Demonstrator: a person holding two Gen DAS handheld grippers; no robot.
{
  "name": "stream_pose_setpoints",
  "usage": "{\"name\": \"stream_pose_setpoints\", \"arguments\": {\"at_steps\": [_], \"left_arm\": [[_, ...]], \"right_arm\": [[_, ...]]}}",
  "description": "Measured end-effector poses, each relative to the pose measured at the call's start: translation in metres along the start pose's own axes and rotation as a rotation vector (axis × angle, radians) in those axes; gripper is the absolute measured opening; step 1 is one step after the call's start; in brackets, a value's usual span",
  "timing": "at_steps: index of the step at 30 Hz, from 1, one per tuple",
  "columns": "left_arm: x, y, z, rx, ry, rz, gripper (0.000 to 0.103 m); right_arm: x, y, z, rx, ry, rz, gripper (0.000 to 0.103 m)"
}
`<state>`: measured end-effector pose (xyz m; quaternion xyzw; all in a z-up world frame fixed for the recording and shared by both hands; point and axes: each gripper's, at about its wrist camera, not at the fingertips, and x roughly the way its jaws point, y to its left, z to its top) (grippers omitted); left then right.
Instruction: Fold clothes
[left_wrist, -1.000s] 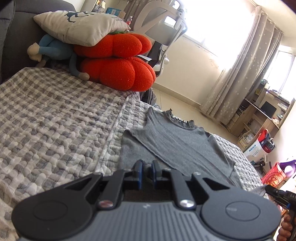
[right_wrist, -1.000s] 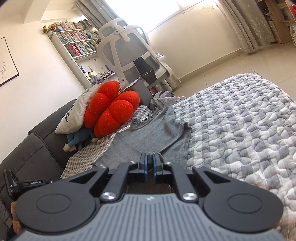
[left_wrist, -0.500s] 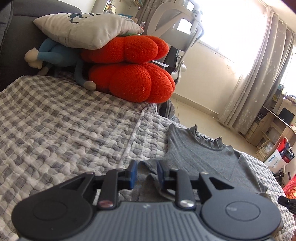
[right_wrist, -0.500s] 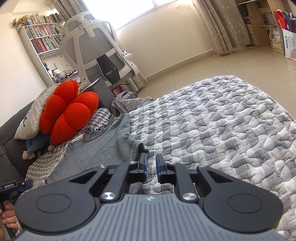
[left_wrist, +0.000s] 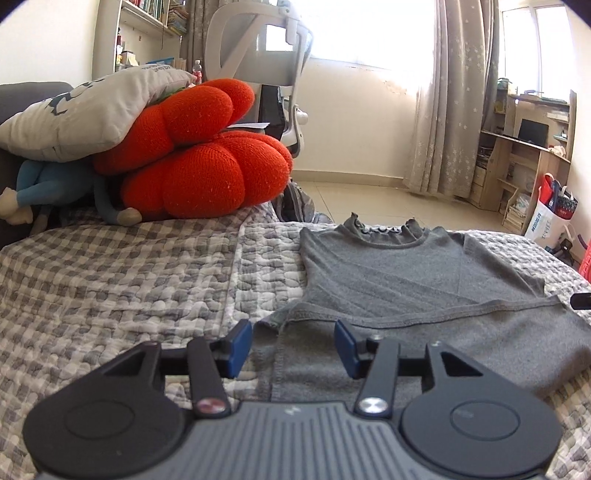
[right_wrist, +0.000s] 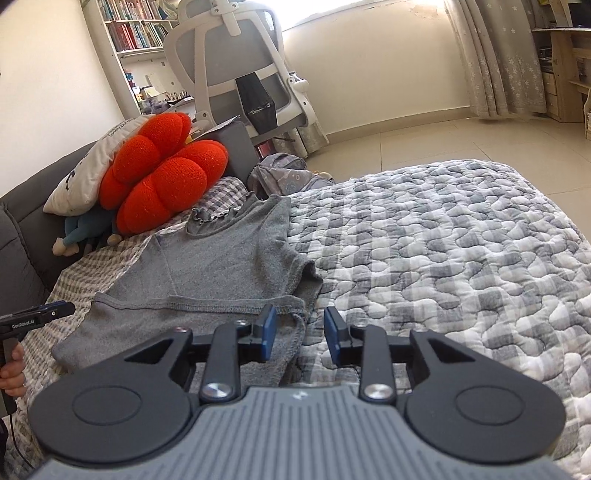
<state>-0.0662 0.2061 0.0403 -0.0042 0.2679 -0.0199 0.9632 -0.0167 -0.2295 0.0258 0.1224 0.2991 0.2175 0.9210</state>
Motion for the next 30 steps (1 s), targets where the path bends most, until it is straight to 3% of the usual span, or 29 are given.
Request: {"name": "stream_pose_setpoints", "arguments": {"at_steps": [6, 7, 9, 11, 13, 17, 21, 25, 27, 28, 30], "left_arm": [[0.028, -0.003, -0.003, 0.078, 0.073, 0.041, 0.049], [0.031, -0.006, -0.005, 0.102, 0.082, 0.049, 0.038], [0.029, -0.014, -0.008, 0.151, 0.066, 0.060, 0.025], [0.026, -0.019, -0.009, 0.183, 0.051, 0.069, 0.008], [0.024, -0.022, -0.009, 0.192, 0.044, 0.064, 0.004], [0.021, -0.019, -0.006, 0.202, 0.027, 0.086, 0.003], [0.011, -0.012, 0.000, 0.181, 0.004, 0.092, 0.003], [0.011, -0.003, 0.003, 0.158, 0.032, 0.060, 0.005], [0.009, 0.004, 0.003, 0.122, 0.033, 0.040, 0.008], [0.007, 0.008, 0.004, 0.101, 0.027, 0.026, 0.013], [0.006, 0.012, 0.004, 0.078, 0.028, 0.002, 0.033]], "right_arm": [[0.011, 0.016, -0.001, -0.151, 0.026, -0.048, 0.032], [0.013, 0.019, -0.002, -0.178, 0.030, -0.059, 0.030], [0.016, 0.023, -0.004, -0.211, 0.037, -0.069, 0.010], [0.017, 0.023, -0.006, -0.215, 0.044, -0.073, 0.009], [0.019, 0.024, -0.007, -0.231, 0.051, -0.058, 0.010], [0.018, 0.021, -0.001, -0.220, 0.045, -0.054, 0.019], [0.025, 0.014, 0.003, -0.186, 0.061, -0.016, 0.019], [0.031, 0.013, 0.003, -0.175, 0.071, 0.012, 0.026], [0.029, 0.008, 0.003, -0.149, 0.066, 0.032, 0.035], [0.028, 0.007, 0.002, -0.141, 0.061, 0.041, 0.035], [0.027, 0.008, 0.000, -0.146, 0.051, 0.046, 0.037]]}}
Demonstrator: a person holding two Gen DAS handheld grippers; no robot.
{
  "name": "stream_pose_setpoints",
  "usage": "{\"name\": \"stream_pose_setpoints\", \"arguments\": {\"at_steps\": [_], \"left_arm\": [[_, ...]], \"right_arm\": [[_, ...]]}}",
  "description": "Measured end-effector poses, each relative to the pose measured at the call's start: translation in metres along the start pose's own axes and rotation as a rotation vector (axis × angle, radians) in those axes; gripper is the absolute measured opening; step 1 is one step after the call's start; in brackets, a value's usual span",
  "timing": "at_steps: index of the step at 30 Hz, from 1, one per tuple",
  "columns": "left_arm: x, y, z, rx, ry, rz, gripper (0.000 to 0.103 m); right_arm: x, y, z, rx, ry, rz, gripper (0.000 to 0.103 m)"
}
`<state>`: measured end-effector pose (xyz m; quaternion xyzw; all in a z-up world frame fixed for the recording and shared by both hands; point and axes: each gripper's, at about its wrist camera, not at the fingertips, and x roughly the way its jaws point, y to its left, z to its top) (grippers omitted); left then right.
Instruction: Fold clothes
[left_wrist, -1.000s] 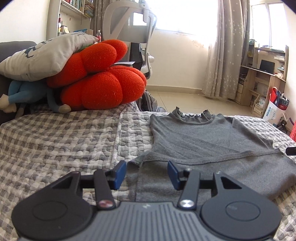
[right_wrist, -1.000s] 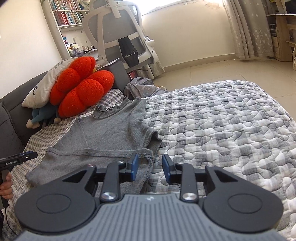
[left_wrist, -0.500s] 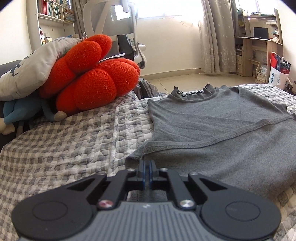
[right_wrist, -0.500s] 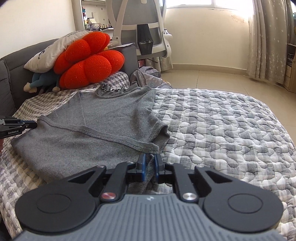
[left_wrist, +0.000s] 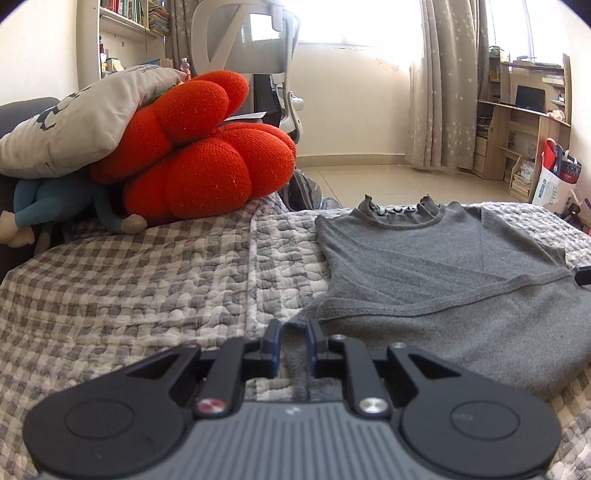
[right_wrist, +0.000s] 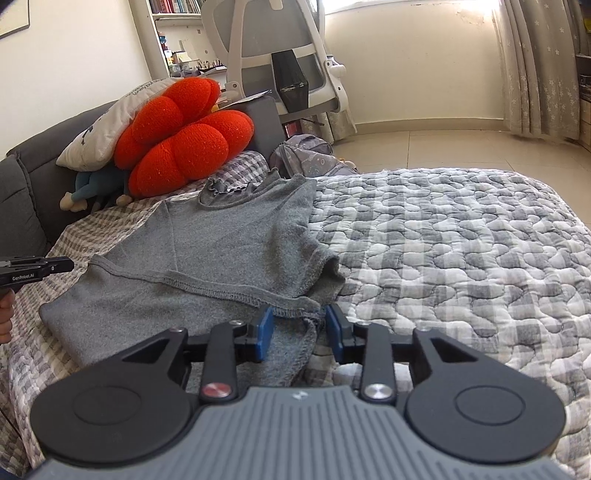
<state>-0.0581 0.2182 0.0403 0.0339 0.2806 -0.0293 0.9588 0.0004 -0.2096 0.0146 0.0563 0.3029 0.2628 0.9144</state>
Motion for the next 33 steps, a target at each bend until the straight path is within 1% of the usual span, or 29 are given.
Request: {"name": "stream_pose_setpoints", "arguments": {"at_steps": [1, 2, 5, 7, 9, 10, 11, 13, 14, 15, 17, 22, 25, 27, 29, 33], "left_arm": [[0.002, 0.000, 0.001, 0.003, 0.007, -0.013, 0.040], [0.004, -0.002, 0.001, 0.009, 0.014, -0.024, 0.040], [0.011, -0.012, 0.005, 0.034, 0.032, -0.058, 0.040], [0.017, -0.020, 0.007, 0.065, 0.031, -0.050, 0.040], [0.022, -0.027, 0.009, 0.094, 0.030, -0.043, 0.040], [0.026, -0.028, 0.010, 0.101, 0.033, -0.043, 0.039], [0.030, -0.030, 0.012, 0.108, 0.038, -0.048, 0.034], [0.039, -0.033, 0.013, 0.137, 0.058, -0.045, 0.027], [0.043, -0.035, 0.012, 0.150, 0.067, -0.033, 0.020], [0.045, -0.036, 0.012, 0.153, 0.070, -0.024, 0.018], [0.044, -0.036, 0.012, 0.134, 0.063, -0.016, 0.009], [0.037, -0.043, 0.009, 0.158, 0.042, 0.040, 0.004], [0.028, -0.042, 0.010, 0.140, 0.014, 0.069, 0.004], [0.022, -0.040, 0.012, 0.131, -0.005, 0.085, 0.003], [0.021, -0.038, 0.015, 0.119, -0.006, 0.097, 0.003], [0.016, -0.035, 0.021, 0.082, -0.026, 0.116, 0.003]], "right_arm": [[0.000, 0.003, -0.001, -0.014, -0.001, -0.004, 0.037], [0.000, 0.005, -0.001, -0.029, -0.001, -0.008, 0.039], [0.001, 0.011, -0.002, -0.061, 0.000, -0.026, 0.039], [0.003, 0.012, -0.003, -0.070, -0.002, -0.034, 0.039], [0.003, 0.014, -0.004, -0.082, -0.004, -0.050, 0.036], [0.004, 0.016, -0.004, -0.092, -0.005, -0.055, 0.035], [0.004, 0.017, -0.004, -0.100, -0.005, -0.061, 0.032], [0.005, 0.019, -0.005, -0.115, -0.007, -0.074, 0.029], [0.005, 0.020, -0.006, -0.119, -0.008, -0.079, 0.024], [0.005, 0.020, -0.006, -0.124, -0.010, -0.084, 0.020], [0.005, 0.023, -0.007, -0.131, -0.015, -0.098, 0.015], [0.004, 0.035, -0.010, -0.180, -0.039, -0.155, 0.011], [0.000, 0.047, -0.015, -0.248, -0.079, -0.214, 0.011], [-0.003, 0.052, -0.016, -0.282, -0.105, -0.236, 0.010], [-0.003, 0.057, -0.016, -0.315, -0.119, -0.262, 0.010], [-0.009, 0.059, -0.007, -0.335, -0.145, -0.284, 0.010]]}}
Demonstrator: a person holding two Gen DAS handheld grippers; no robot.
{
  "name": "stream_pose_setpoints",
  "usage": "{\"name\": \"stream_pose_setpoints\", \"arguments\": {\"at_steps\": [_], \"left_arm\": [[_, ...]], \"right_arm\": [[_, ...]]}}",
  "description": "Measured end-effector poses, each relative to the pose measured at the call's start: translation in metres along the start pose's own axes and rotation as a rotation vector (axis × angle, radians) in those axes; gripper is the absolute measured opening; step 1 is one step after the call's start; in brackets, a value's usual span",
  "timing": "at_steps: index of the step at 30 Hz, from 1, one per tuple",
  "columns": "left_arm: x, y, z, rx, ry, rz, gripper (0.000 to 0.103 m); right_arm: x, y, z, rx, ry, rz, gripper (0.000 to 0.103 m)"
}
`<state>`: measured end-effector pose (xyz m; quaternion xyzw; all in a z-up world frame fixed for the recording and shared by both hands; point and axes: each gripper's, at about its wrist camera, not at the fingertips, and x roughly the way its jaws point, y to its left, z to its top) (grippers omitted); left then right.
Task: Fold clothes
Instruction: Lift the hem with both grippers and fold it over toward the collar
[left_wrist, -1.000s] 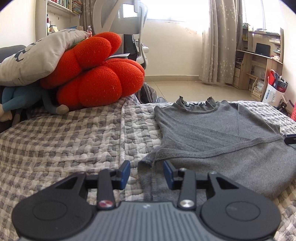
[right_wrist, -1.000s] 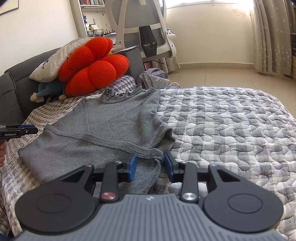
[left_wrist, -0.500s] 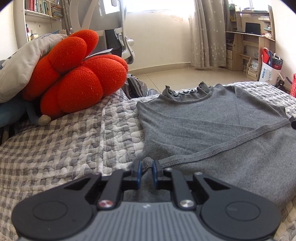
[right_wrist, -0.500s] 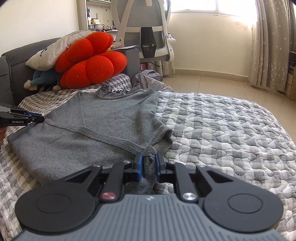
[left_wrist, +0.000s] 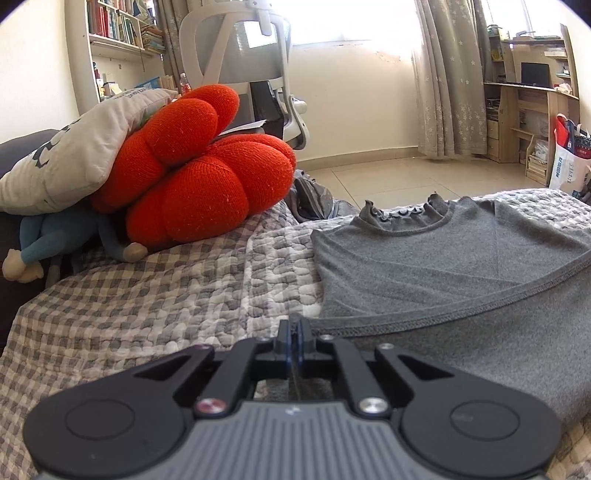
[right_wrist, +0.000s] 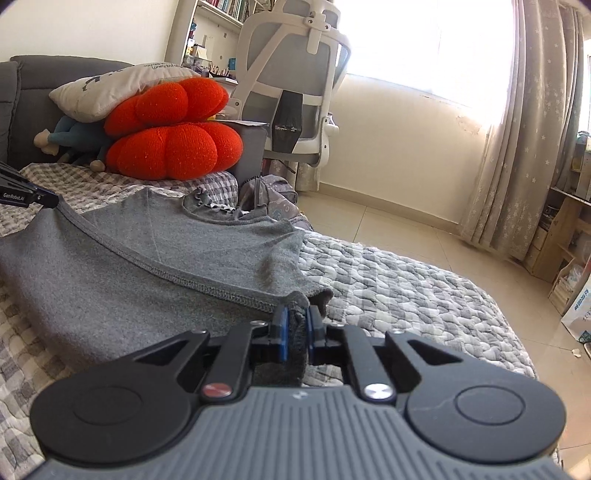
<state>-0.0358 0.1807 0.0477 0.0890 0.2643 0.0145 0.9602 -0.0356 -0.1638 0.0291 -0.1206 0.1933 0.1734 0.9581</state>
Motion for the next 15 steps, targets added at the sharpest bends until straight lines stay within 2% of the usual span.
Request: {"name": "stream_pose_setpoints", "arguments": {"at_steps": [3, 6, 10, 15], "left_arm": [[-0.006, -0.001, 0.004, -0.016, -0.023, -0.014, 0.003], [-0.002, -0.004, 0.003, -0.012, -0.015, -0.012, 0.003], [-0.001, -0.001, 0.005, -0.040, -0.019, 0.010, 0.003], [0.015, -0.001, 0.038, -0.051, 0.003, 0.121, 0.003]], "right_arm": [[0.003, -0.001, 0.006, -0.005, 0.026, -0.037, 0.009], [0.006, 0.003, 0.002, -0.024, 0.048, -0.033, 0.009], [0.003, 0.003, 0.007, -0.047, 0.017, -0.037, 0.009], [0.019, -0.007, 0.042, -0.071, -0.030, -0.043, 0.009]]}}
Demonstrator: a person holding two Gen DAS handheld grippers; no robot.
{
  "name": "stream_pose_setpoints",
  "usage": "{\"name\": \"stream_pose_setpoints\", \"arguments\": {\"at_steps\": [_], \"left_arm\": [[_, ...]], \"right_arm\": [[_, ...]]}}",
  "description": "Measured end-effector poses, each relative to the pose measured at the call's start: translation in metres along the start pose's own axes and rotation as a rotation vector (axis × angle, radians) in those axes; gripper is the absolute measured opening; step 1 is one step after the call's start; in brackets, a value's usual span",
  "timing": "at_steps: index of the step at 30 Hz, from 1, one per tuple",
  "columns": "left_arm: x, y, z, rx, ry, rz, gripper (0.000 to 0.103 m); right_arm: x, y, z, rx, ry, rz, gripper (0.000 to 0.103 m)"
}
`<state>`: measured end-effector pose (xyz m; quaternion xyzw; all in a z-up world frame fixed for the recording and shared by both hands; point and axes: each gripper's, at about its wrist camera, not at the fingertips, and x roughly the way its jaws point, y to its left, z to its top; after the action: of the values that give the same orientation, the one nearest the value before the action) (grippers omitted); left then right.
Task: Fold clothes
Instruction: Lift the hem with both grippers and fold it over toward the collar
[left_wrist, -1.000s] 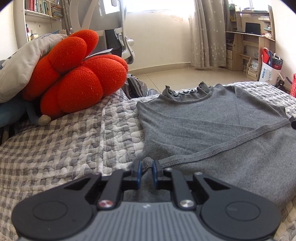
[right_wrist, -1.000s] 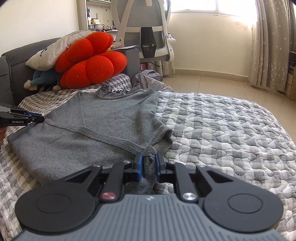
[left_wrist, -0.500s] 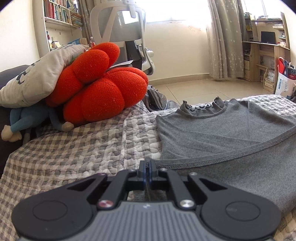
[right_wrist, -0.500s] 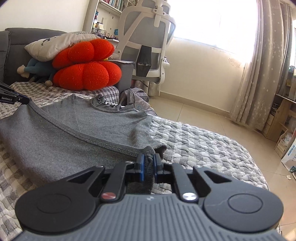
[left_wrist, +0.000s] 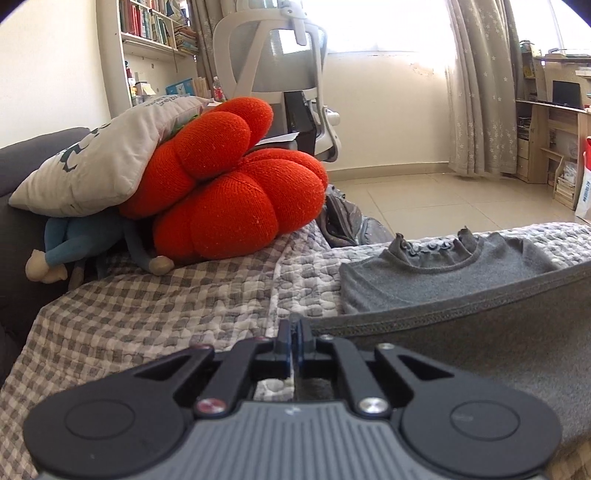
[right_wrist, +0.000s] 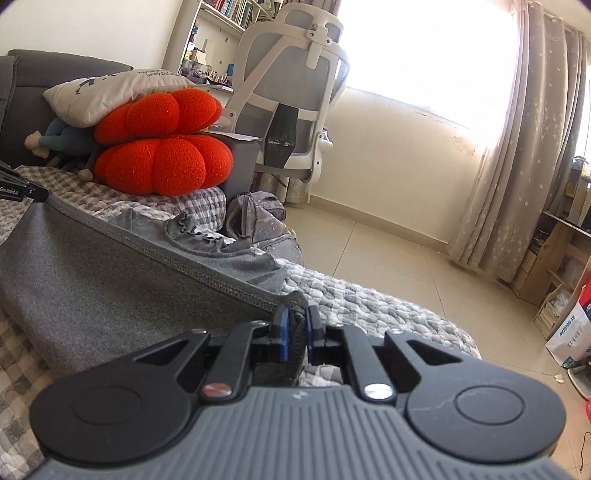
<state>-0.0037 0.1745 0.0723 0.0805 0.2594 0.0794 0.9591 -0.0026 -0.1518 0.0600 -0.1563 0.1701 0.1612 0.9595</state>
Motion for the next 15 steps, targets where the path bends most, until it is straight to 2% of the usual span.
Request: {"name": "stream_pose_setpoints", "arguments": {"at_steps": [4, 8, 11, 15], "left_arm": [[0.031, -0.011, 0.037, -0.014, 0.022, 0.095, 0.003], [0.077, -0.018, 0.063, -0.062, 0.042, 0.133, 0.003], [0.110, -0.026, 0.069, -0.075, 0.083, 0.138, 0.003], [0.141, -0.045, 0.067, -0.043, 0.114, 0.192, 0.003]], "right_arm": [[0.056, -0.017, 0.029, 0.038, 0.030, 0.014, 0.009], [0.117, -0.027, 0.046, 0.051, 0.087, -0.010, 0.009], [0.149, -0.029, 0.046, 0.060, 0.145, -0.012, 0.009], [0.175, -0.022, 0.040, 0.029, 0.193, -0.040, 0.009]]}}
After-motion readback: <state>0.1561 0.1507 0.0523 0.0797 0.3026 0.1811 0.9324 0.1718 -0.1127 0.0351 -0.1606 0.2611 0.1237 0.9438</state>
